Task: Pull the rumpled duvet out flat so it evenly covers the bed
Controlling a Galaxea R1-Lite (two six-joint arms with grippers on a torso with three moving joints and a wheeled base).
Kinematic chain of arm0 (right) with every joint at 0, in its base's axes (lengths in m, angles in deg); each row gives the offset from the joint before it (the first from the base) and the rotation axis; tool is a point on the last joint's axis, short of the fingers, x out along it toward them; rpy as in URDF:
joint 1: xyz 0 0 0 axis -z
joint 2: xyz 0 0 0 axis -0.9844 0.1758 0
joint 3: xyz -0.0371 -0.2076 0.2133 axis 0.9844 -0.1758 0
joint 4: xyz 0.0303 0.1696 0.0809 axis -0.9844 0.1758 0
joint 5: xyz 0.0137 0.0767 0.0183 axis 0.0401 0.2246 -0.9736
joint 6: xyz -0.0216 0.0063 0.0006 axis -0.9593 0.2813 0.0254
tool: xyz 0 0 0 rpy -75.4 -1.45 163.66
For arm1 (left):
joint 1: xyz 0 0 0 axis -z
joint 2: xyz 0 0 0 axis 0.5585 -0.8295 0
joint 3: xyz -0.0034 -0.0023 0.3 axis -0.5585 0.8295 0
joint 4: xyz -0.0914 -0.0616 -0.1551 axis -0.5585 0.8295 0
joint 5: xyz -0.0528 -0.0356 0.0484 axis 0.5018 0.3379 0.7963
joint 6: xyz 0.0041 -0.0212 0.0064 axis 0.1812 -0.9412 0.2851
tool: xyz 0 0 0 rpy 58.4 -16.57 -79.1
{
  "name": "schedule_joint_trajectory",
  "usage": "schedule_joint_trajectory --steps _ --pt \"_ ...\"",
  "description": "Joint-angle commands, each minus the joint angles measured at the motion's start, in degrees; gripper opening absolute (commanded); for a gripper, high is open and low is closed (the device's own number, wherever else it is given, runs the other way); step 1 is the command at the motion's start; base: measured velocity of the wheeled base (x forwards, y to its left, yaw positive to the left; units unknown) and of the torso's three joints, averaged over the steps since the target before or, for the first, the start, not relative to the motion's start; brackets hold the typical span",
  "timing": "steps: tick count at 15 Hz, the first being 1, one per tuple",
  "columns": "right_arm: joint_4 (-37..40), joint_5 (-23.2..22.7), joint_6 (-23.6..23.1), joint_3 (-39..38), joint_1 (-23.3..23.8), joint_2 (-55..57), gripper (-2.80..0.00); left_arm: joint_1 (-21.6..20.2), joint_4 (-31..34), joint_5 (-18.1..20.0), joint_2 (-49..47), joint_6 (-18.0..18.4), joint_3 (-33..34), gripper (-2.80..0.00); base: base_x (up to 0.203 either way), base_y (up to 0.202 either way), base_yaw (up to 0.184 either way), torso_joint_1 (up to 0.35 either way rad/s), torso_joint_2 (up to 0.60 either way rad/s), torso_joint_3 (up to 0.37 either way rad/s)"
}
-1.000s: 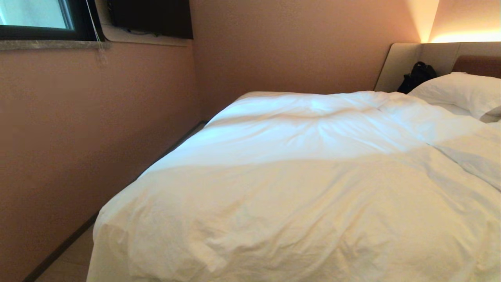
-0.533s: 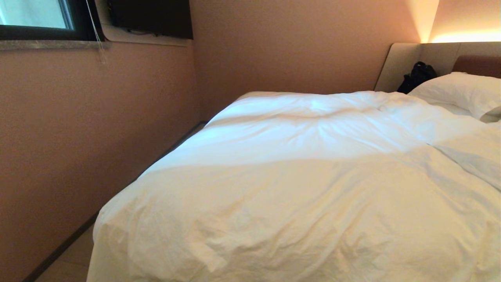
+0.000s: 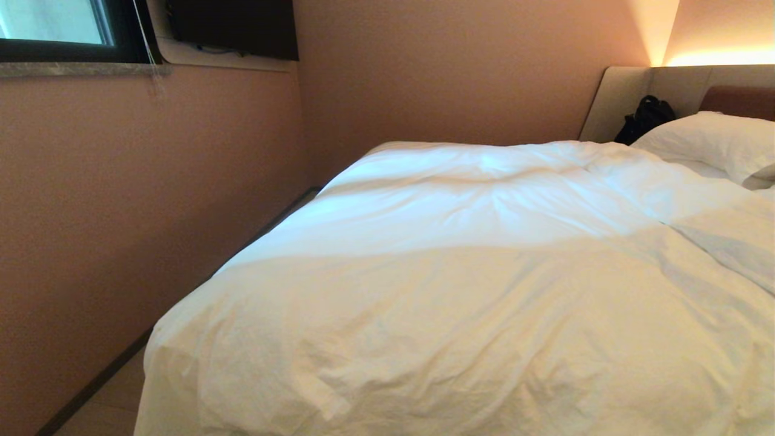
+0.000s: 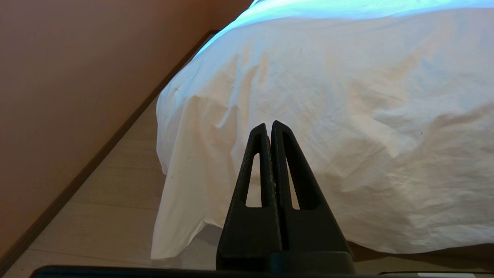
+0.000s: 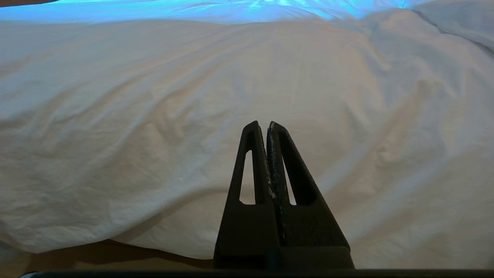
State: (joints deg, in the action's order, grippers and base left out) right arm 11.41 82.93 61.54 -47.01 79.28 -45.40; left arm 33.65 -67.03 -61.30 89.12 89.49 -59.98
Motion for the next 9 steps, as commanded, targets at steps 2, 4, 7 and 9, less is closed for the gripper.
schedule_joint_trajectory --steps 2,4,7,9 --pt "0.0 0.0 0.0 0.0 0.0 0.1 -2.8 0.0 -0.3 0.0 0.0 0.1 0.1 -2.8 0.0 0.0 0.0 0.0 0.0 0.0" --pt "0.0 0.0 0.0 0.0 0.0 0.1 -2.8 0.0 -0.4 0.0 0.0 -0.3 0.2 -2.8 0.0 0.0 0.0 0.0 0.0 0.0" --pt "0.0 0.0 0.0 0.0 0.0 0.1 -2.8 0.0 -0.5 -0.3 0.0 -1.5 0.2 -2.8 0.001 0.019 0.0 0.002 0.0 0.001" --pt "0.0 0.0 0.0 0.0 0.0 0.1 -2.8 0.0 -0.7 -0.3 0.0 -1.5 0.2 -2.8 0.001 0.127 -0.001 0.002 0.0 0.004"
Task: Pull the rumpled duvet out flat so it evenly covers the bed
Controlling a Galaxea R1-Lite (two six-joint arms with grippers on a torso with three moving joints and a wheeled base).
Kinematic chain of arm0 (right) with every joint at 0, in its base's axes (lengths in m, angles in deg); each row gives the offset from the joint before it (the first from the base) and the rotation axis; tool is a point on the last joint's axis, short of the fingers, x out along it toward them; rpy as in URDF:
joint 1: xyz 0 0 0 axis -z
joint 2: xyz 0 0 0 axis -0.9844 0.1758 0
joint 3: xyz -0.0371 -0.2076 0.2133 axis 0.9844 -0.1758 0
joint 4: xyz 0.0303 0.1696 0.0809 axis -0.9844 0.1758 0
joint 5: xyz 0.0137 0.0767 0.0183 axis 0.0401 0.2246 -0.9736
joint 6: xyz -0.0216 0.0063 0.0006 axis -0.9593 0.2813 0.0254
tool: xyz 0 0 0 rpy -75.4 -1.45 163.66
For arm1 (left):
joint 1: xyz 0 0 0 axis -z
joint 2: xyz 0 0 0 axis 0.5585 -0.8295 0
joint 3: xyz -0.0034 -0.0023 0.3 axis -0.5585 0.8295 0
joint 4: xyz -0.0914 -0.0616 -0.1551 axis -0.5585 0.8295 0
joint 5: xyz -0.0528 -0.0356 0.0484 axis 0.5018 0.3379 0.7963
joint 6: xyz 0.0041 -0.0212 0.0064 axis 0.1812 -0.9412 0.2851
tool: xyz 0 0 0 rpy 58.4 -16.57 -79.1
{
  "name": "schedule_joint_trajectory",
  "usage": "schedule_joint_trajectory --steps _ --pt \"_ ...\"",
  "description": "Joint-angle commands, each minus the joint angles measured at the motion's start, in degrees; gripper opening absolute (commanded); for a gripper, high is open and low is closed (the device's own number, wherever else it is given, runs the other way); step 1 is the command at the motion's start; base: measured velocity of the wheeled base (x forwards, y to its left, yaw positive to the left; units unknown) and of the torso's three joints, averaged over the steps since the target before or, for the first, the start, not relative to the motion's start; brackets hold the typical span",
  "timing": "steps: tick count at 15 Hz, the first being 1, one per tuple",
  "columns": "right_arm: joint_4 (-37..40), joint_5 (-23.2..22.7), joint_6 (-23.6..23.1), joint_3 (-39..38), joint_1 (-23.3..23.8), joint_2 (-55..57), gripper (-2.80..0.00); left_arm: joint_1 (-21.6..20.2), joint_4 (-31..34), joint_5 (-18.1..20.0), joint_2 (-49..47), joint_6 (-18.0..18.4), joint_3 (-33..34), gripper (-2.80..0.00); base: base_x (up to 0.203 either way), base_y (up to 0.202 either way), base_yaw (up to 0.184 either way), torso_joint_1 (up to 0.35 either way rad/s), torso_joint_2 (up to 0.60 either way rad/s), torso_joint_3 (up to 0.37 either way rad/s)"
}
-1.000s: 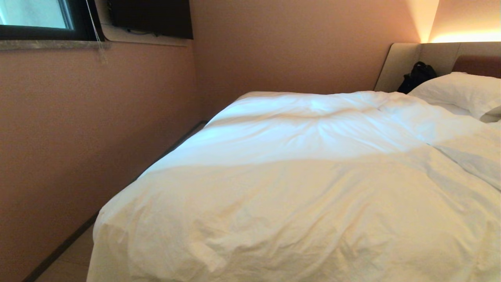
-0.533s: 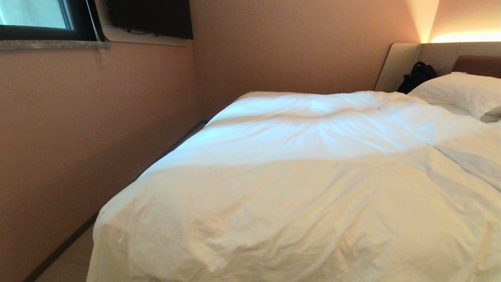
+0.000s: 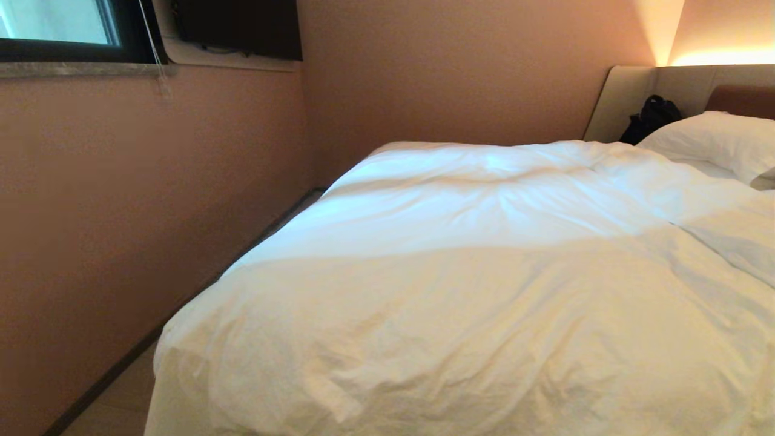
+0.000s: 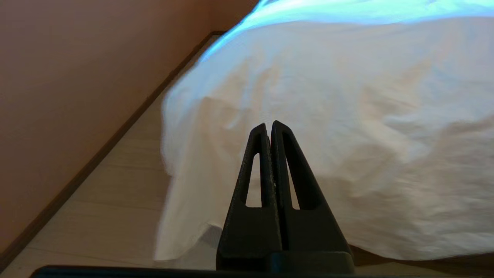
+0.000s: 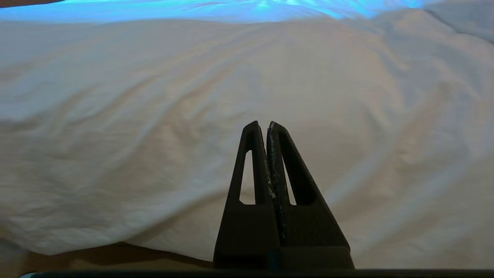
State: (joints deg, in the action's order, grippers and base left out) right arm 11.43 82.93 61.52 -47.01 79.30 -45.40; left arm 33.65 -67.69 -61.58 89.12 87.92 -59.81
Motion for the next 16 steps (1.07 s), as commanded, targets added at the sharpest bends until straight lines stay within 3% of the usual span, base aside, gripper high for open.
schedule_joint_trajectory --steps 1,16 --pt "0.0 0.0 0.0 0.0 0.0 0.1 -2.8 0.0 -0.1 0.0 0.0 0.0 0.0 -2.8 0.0 0.192 0.003 0.002 0.0 0.004" --pt "0.0 0.0 0.0 0.0 0.0 0.1 -2.8 0.0 -0.1 0.0 0.0 0.0 0.0 -2.8 0.0 0.197 -0.001 0.003 0.0 0.002"
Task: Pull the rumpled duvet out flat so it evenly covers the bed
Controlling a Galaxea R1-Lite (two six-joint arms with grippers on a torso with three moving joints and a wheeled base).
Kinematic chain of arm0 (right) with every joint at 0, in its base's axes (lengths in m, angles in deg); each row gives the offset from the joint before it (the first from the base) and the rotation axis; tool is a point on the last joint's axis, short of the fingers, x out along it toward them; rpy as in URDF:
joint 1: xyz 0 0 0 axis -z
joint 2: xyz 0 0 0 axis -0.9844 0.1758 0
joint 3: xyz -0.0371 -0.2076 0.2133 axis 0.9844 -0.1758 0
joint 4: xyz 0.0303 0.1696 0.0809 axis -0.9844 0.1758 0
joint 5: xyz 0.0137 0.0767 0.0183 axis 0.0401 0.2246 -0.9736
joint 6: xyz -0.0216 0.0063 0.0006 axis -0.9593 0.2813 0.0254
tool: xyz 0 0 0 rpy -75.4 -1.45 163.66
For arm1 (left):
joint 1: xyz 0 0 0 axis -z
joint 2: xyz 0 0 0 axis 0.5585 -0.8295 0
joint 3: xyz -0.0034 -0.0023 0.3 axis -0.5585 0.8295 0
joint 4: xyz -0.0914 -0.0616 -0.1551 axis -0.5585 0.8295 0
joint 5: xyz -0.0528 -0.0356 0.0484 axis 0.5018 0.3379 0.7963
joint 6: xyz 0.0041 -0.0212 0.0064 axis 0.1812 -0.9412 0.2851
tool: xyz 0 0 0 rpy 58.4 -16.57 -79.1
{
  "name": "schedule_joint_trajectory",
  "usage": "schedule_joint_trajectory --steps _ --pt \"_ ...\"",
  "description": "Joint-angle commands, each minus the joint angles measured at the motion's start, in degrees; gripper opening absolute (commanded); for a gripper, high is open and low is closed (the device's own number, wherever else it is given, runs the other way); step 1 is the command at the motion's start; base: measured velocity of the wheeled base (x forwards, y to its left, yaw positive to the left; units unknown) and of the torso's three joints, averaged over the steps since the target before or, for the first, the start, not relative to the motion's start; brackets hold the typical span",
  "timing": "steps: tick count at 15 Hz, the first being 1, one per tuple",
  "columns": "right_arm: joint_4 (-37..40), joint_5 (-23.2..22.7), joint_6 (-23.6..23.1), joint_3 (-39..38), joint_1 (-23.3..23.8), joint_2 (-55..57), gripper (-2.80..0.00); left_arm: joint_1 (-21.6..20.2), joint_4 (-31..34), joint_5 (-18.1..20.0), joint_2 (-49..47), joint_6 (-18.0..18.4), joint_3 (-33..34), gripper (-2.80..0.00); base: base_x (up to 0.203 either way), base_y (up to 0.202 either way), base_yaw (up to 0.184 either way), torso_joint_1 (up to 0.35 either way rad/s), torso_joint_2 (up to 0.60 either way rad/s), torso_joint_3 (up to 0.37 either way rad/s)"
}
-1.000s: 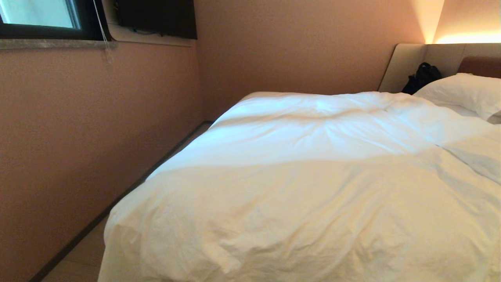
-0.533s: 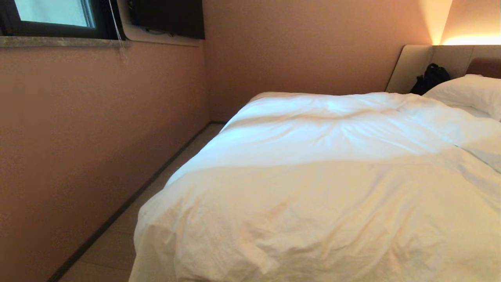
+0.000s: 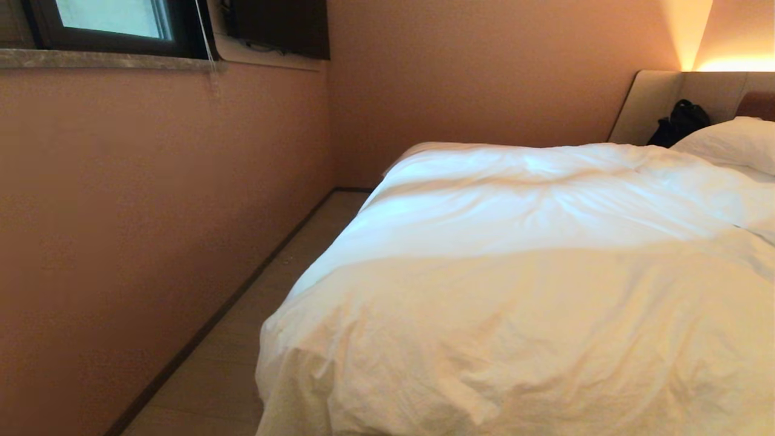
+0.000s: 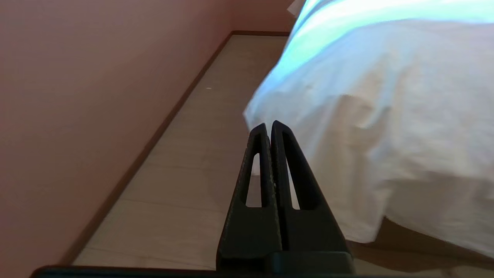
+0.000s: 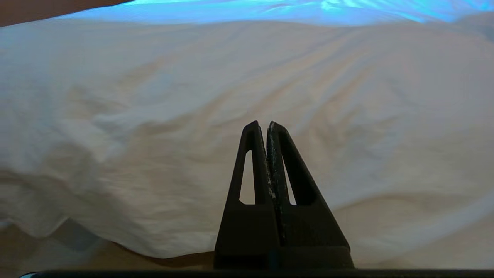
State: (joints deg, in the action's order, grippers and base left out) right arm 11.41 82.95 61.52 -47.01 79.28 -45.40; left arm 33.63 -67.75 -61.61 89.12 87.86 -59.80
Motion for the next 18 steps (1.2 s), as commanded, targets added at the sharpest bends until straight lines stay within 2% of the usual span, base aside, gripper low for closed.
schedule_joint_trajectory --steps 1,4,14,18 --pt "0.0 0.0 0.0 0.0 0.0 0.1 -2.8 0.0 0.0 0.0 0.0 0.1 0.0 -2.8 0.0 0.194 -0.003 -0.002 0.01 -0.002" --pt "0.0 0.0 0.0 0.0 0.0 0.1 -2.8 0.0 0.0 0.0 0.0 0.1 0.0 -2.8 0.0 0.153 -0.002 0.002 0.0 0.001" --pt "0.0 0.0 0.0 0.0 0.0 0.1 -2.8 0.0 0.0 0.0 0.0 0.1 0.0 -2.8 0.0 0.007 0.0 0.001 0.0 0.001" --pt "0.0 0.0 0.0 0.0 0.0 0.1 -2.8 0.0 0.0 0.0 0.0 0.1 0.0 -2.8 0.001 0.18 0.0 0.003 0.0 0.004"
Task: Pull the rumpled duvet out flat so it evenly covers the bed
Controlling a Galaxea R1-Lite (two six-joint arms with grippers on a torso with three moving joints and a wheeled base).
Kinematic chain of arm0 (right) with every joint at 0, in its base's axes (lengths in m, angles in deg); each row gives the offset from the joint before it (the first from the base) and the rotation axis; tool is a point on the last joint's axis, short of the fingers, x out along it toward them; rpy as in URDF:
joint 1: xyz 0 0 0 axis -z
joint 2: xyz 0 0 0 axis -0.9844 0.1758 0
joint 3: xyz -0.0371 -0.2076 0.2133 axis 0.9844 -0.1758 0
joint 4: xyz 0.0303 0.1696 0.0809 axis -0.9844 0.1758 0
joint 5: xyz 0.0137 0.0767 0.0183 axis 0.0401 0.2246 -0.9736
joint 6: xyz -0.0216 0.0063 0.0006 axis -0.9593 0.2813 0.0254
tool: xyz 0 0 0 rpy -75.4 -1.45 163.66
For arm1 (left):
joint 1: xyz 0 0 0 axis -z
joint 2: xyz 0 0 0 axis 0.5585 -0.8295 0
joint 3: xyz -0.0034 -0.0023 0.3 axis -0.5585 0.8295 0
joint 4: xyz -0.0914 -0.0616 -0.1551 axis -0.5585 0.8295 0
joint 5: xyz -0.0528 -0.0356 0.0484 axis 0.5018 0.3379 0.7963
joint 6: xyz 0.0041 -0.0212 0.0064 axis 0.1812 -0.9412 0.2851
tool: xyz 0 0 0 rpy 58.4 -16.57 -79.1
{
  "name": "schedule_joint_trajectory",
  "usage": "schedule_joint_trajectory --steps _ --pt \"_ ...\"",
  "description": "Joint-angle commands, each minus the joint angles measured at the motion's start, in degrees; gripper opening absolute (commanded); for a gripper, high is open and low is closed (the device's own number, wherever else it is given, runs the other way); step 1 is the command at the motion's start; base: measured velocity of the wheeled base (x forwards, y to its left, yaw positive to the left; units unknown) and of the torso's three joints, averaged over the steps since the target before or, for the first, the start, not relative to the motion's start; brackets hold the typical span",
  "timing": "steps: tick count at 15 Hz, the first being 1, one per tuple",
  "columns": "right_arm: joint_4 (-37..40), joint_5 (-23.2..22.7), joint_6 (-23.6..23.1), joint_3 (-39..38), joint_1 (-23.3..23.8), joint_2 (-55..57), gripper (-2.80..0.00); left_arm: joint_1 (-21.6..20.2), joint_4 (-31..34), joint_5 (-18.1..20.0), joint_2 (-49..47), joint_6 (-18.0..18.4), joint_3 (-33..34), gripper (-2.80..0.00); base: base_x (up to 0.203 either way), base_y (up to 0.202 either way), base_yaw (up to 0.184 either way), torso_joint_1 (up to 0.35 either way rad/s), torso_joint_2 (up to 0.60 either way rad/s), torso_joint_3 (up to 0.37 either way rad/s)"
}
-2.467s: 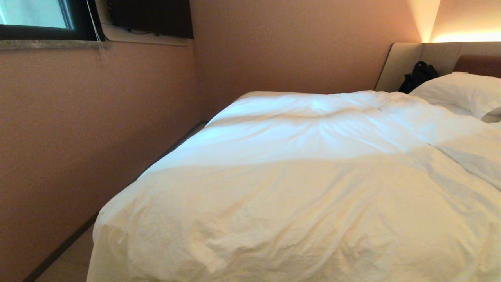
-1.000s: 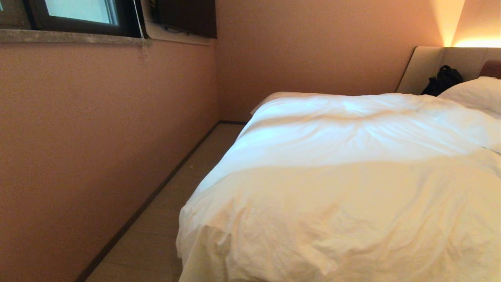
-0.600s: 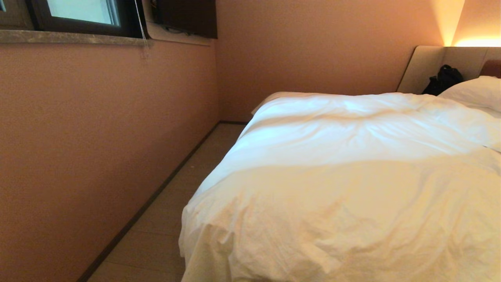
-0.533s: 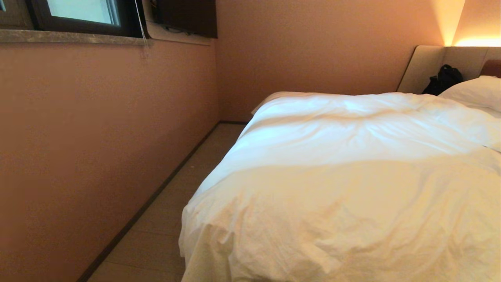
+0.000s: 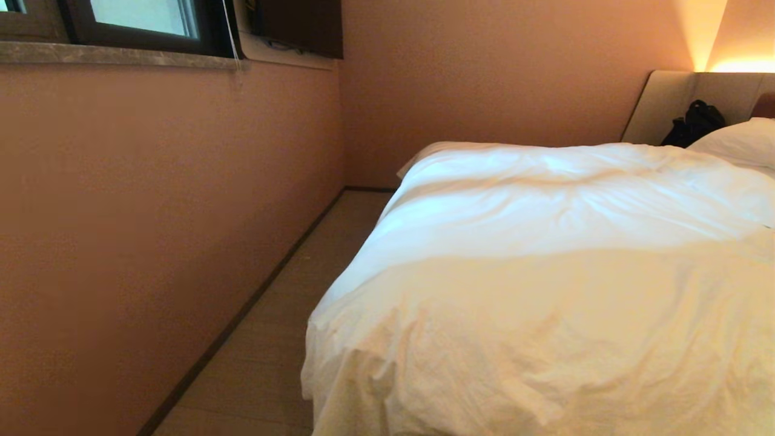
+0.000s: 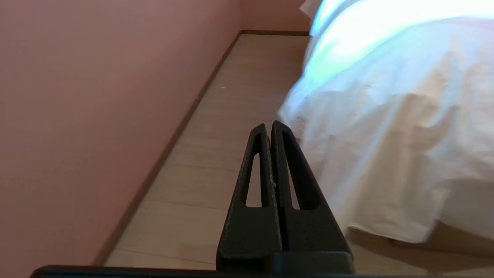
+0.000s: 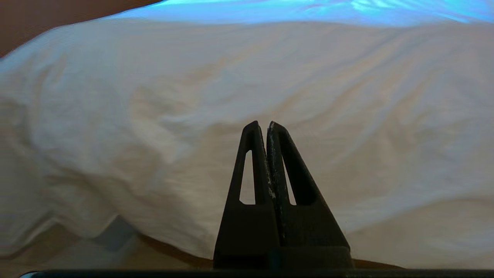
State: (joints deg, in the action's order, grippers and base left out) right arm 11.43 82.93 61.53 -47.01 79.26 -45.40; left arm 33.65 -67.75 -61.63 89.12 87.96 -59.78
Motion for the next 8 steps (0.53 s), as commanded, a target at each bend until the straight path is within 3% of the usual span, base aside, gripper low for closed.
schedule_joint_trajectory --steps 1,8 --pt "0.0 0.0 0.0 0.0 0.0 0.1 -2.8 0.0 0.0 0.0 0.0 0.0 0.0 -2.8 0.0 0.202 0.002 0.001 0.0 0.004" --pt "0.0 0.0 0.0 0.0 0.0 0.1 -2.8 0.0 0.0 0.0 0.0 0.0 0.0 -2.8 0.0 0.196 0.0 0.003 0.0 0.001"
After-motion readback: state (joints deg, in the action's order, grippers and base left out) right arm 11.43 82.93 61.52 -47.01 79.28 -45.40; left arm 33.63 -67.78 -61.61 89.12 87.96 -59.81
